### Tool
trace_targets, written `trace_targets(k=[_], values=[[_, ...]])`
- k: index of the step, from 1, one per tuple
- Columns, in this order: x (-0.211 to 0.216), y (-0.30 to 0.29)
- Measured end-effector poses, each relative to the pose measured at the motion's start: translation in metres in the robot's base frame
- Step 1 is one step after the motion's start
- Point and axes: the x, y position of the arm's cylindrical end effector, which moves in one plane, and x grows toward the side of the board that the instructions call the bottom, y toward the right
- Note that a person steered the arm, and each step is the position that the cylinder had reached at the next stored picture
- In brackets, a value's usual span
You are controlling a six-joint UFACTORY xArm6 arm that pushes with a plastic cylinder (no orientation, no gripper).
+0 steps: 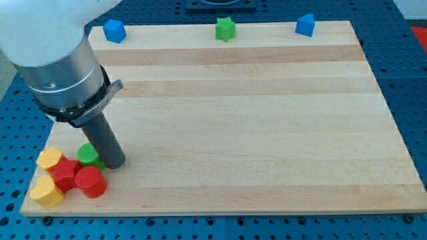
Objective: Slide green star a bit right
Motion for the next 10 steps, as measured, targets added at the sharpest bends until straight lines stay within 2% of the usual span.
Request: trace_targets(k=[1, 5, 6, 10], values=[[-0.02, 0.026], [-0.307, 0.037], [-0.354, 0.035], [-0.353, 0.058]])
